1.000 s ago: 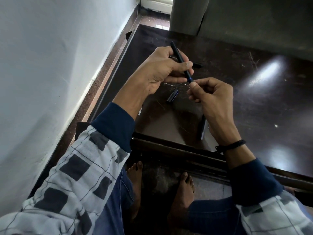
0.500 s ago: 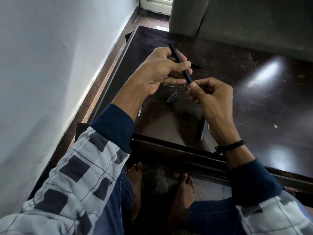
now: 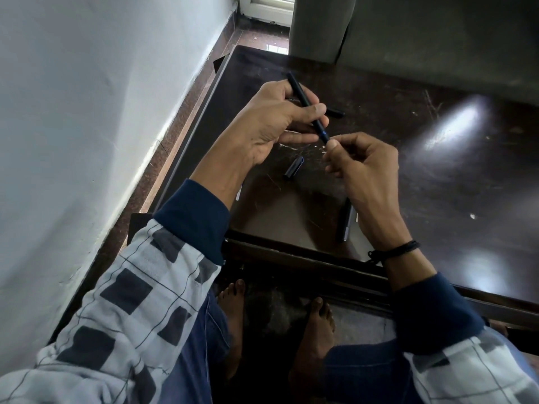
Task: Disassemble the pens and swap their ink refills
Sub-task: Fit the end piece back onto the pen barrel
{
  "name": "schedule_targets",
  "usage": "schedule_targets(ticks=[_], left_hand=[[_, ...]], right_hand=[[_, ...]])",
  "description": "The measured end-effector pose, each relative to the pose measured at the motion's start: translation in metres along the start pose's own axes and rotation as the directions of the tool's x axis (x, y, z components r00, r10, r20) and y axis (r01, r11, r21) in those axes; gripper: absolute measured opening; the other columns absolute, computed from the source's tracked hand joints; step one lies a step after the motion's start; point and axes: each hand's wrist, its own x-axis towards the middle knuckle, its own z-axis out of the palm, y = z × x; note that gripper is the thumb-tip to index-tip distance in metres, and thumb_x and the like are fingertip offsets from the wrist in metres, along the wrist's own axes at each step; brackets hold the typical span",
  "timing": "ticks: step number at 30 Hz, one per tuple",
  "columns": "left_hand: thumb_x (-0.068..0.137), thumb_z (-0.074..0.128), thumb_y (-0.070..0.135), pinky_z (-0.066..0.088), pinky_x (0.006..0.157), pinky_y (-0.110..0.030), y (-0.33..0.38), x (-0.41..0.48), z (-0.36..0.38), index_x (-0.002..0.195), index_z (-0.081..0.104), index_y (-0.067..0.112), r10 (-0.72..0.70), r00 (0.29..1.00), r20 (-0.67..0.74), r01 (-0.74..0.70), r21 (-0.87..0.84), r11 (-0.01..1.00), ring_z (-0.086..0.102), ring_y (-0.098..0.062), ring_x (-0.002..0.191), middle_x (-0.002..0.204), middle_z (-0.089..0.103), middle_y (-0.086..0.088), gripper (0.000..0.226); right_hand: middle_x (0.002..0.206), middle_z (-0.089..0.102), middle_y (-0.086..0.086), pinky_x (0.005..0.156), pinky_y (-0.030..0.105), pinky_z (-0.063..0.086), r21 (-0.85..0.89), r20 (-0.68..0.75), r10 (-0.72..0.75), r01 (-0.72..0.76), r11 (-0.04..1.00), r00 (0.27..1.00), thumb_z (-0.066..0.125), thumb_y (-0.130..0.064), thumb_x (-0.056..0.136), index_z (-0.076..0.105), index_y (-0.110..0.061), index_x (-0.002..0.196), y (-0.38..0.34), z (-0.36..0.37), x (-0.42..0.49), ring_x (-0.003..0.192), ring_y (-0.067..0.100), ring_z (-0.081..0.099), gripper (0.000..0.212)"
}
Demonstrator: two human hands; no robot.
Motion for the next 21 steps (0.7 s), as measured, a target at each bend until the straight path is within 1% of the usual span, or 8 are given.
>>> schedule_targets(ticks=[3,5,9,12,15,17,19,21], left_hand=[[0.094,0.071,0.004,0.062,0.074,-0.034,-0.0007,-0.0001,0.0004,0.104,0.060,0.007,0.006,1.000,-0.006,-0.006,-0.005,1.000,0.078,-0.027,0.091,0.089,0.077,-0.012,0.015],[0.094,0.071,0.004,0.063,0.074,-0.035,-0.0013,0.0002,0.0006,0.103,0.060,0.007,0.005,1.000,-0.006,-0.005,-0.009,1.000,0.078,-0.028,0.092,0.089,0.077,-0.012,0.015],[0.095,0.070,0.004,0.062,0.073,-0.033,-0.0015,0.0002,0.0010,0.104,0.060,0.007,0.000,1.000,0.003,0.000,-0.012,1.000,0.078,-0.027,0.091,0.089,0.078,-0.012,0.014],[0.095,0.070,0.003,0.062,0.072,-0.032,-0.0008,-0.0003,0.0015,0.105,0.059,0.006,-0.006,1.000,0.001,0.006,-0.017,1.000,0.079,-0.026,0.090,0.087,0.077,-0.011,0.015],[0.095,0.070,0.003,0.062,0.073,-0.033,-0.0002,-0.0003,0.0010,0.105,0.060,0.006,-0.002,1.000,0.001,0.002,-0.016,1.000,0.078,-0.027,0.091,0.089,0.077,-0.012,0.015],[0.094,0.071,0.003,0.062,0.074,-0.034,-0.0002,-0.0005,0.0015,0.103,0.060,0.007,-0.002,1.000,0.004,0.002,-0.014,1.000,0.078,-0.028,0.092,0.090,0.077,-0.013,0.015],[0.094,0.071,0.004,0.062,0.073,-0.033,-0.0004,-0.0003,0.0020,0.101,0.060,0.008,-0.003,1.000,0.006,0.003,-0.010,1.000,0.078,-0.028,0.092,0.090,0.078,-0.013,0.014],[0.095,0.070,0.004,0.062,0.073,-0.033,-0.0002,-0.0006,0.0018,0.102,0.060,0.008,-0.004,1.000,0.007,0.004,-0.008,1.000,0.078,-0.027,0.091,0.089,0.078,-0.012,0.013]], right_hand=[[0.091,0.076,0.003,0.079,0.047,0.063,0.003,0.003,0.001,-0.001,1.000,1.000,0.080,-0.031,0.091,0.073,-0.025,0.104,0.0001,-0.0001,0.0003,0.079,0.021,0.074,0.016],[0.094,0.075,0.004,0.079,0.049,0.063,-0.006,-0.009,0.005,-0.005,1.000,1.000,0.083,-0.030,0.087,0.072,-0.027,0.102,0.0009,-0.0001,0.0005,0.084,0.026,0.074,0.019],[0.088,0.076,0.002,0.077,0.048,0.063,0.002,-0.018,0.004,-0.004,1.000,1.000,0.079,-0.021,0.091,0.073,-0.022,0.097,0.0006,0.0006,0.0012,0.078,0.021,0.074,0.008],[0.083,0.077,0.000,0.079,0.047,0.063,0.000,-0.003,0.000,0.000,1.000,1.000,0.073,-0.022,0.096,0.073,-0.023,0.097,-0.0018,0.0002,0.0001,0.076,0.021,0.073,0.001],[0.087,0.076,0.001,0.079,0.046,0.063,0.002,-0.001,0.001,-0.001,1.000,1.000,0.078,-0.027,0.093,0.073,-0.023,0.103,-0.0022,0.0000,-0.0010,0.077,0.018,0.073,0.012],[0.091,0.075,0.001,0.080,0.048,0.062,-0.016,-0.013,-0.002,0.002,1.000,1.000,0.082,-0.029,0.088,0.072,-0.025,0.103,-0.0010,-0.0006,-0.0009,0.083,0.021,0.073,0.019],[0.092,0.075,0.002,0.080,0.048,0.062,-0.022,-0.014,-0.004,0.003,1.000,1.000,0.083,-0.026,0.087,0.071,-0.025,0.098,-0.0008,-0.0011,-0.0007,0.084,0.022,0.074,0.016],[0.089,0.076,0.002,0.077,0.041,0.063,-0.008,-0.013,-0.002,0.002,1.000,1.000,0.079,-0.023,0.091,0.071,-0.024,0.096,-0.0008,-0.0010,-0.0006,0.079,0.019,0.073,0.009]])
